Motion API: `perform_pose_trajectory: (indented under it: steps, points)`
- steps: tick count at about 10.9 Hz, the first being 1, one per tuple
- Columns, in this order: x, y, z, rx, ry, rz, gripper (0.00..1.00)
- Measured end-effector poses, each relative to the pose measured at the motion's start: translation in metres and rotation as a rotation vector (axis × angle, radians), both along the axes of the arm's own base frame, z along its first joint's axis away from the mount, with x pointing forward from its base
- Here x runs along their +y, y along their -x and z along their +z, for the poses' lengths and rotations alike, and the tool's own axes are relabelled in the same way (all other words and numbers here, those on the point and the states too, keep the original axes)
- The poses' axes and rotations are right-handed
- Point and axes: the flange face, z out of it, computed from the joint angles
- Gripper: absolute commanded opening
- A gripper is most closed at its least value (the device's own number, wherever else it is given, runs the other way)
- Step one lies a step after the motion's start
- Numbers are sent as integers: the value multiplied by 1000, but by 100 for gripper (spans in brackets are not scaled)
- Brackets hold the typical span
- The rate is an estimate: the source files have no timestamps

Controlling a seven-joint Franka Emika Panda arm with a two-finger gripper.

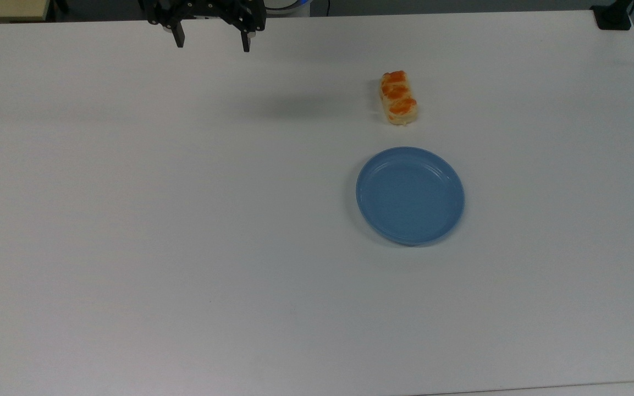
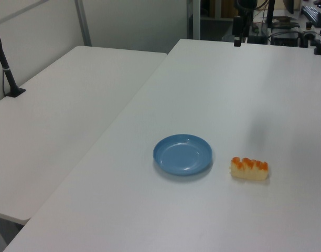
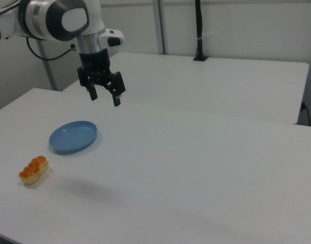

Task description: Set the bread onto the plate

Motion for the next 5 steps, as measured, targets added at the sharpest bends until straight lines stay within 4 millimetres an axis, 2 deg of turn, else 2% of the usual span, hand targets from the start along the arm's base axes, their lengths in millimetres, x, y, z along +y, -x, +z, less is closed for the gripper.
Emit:
perform_pose_trajectory:
  steps: [5]
  points:
    - [1,0,-1,3,0,2,100]
